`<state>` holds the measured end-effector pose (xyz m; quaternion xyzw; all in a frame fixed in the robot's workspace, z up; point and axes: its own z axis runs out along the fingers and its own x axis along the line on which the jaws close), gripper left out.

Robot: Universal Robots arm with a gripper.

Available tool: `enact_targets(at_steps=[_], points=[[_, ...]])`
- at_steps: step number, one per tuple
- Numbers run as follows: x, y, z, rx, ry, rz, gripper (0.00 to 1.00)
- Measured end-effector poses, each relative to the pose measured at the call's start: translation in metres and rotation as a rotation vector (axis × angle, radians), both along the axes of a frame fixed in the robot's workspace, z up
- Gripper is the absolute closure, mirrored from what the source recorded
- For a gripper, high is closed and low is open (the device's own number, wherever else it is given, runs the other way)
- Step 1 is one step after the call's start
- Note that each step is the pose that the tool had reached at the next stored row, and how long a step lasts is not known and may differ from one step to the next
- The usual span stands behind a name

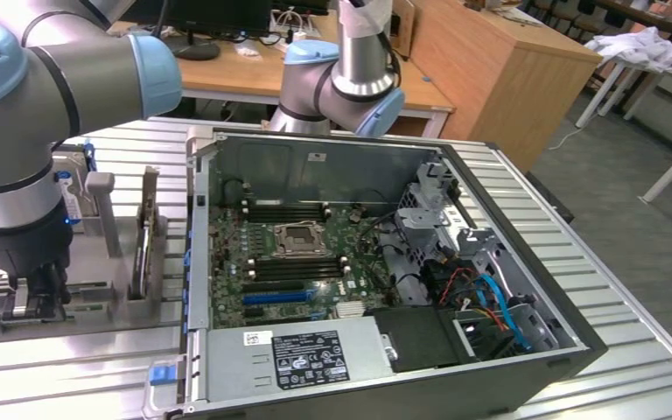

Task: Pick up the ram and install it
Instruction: 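Pick up the ram and move it above insertion slot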

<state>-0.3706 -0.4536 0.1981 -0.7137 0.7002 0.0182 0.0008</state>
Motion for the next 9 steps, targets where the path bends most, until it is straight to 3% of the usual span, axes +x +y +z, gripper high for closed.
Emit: enact_targets(at_steps=[9], points=[[0.0, 0.0, 0.0, 0.0, 0.0, 0.0, 0.7]])
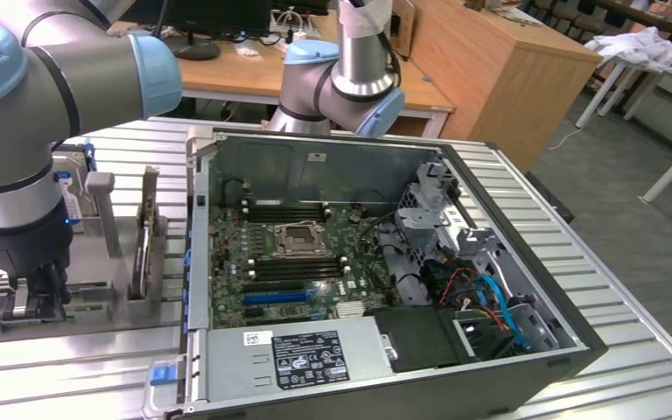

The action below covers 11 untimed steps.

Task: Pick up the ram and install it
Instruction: 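Pick up the ram and move it above insertion slot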

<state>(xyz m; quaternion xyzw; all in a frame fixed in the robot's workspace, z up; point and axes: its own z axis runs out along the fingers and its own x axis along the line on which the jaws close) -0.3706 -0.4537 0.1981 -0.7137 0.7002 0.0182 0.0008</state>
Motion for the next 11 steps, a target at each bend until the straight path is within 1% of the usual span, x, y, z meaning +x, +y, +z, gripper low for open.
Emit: enact_targets(at_steps=[4, 5, 8, 11], points=[[0.0, 0.0, 0.0, 0.0, 0.0, 0.0, 0.72], [0.0, 0.0, 0.0, 0.0, 0.0, 0.0, 0.78], [0.0, 0.0, 0.0, 0.0, 0.0, 0.0, 0.78], [0.0, -0.0012, 0.0, 0.0, 0.0, 0.0, 0.78]])
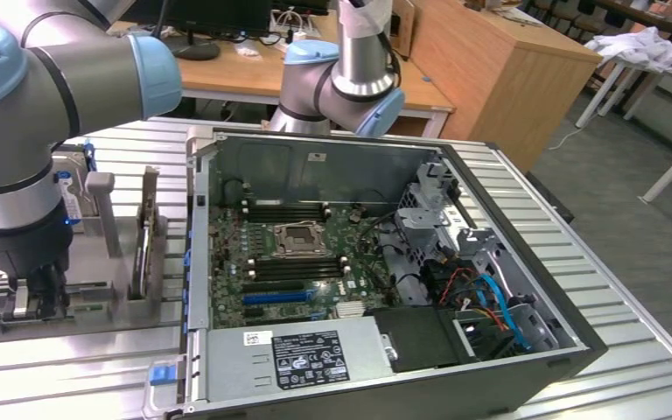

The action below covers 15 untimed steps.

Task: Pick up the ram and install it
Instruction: 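Pick up the ram and move it above insertion slot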

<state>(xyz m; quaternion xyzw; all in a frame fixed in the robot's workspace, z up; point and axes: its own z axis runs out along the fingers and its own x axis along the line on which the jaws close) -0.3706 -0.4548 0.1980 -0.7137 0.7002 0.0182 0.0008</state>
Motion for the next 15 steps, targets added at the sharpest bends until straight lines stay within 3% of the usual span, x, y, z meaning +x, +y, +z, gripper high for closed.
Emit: enact_targets(at_steps=[15], points=[[0.0006, -0.0002, 0.0027, 0.0001, 0.0001, 0.0, 0.78]])
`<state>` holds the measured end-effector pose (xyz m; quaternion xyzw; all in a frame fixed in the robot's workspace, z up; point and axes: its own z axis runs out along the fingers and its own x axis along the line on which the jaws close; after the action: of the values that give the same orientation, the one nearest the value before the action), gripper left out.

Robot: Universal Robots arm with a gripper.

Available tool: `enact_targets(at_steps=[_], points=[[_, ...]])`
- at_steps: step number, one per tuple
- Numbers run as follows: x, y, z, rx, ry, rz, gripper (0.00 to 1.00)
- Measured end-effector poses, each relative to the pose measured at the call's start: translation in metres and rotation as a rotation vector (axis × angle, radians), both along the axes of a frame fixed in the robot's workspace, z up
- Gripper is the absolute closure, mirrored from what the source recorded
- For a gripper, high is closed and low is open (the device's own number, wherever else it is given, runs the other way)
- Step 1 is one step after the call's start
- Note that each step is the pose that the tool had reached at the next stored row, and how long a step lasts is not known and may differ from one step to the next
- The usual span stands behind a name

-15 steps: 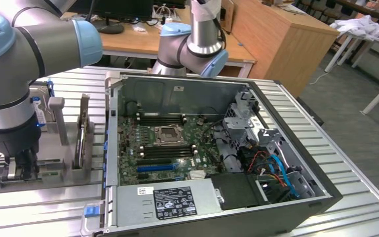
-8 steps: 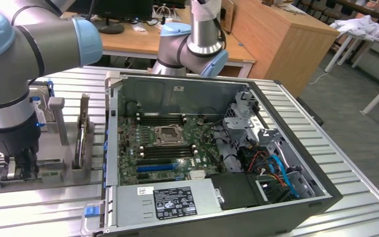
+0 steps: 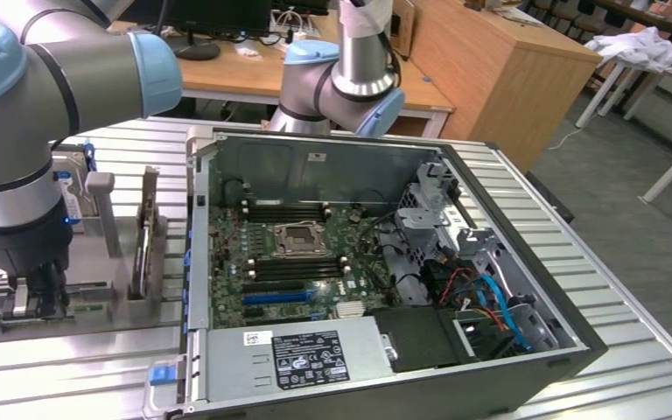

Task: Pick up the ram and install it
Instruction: 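Pick up the ram and move it above insertion slot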

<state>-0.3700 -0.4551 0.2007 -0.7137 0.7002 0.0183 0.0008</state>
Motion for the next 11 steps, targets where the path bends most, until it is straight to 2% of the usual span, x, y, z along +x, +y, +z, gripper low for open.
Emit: enact_targets(at_steps=[11], points=[[0.0001, 0.0001, 0.0, 0.0001, -0.0001, 0.0, 0.8]])
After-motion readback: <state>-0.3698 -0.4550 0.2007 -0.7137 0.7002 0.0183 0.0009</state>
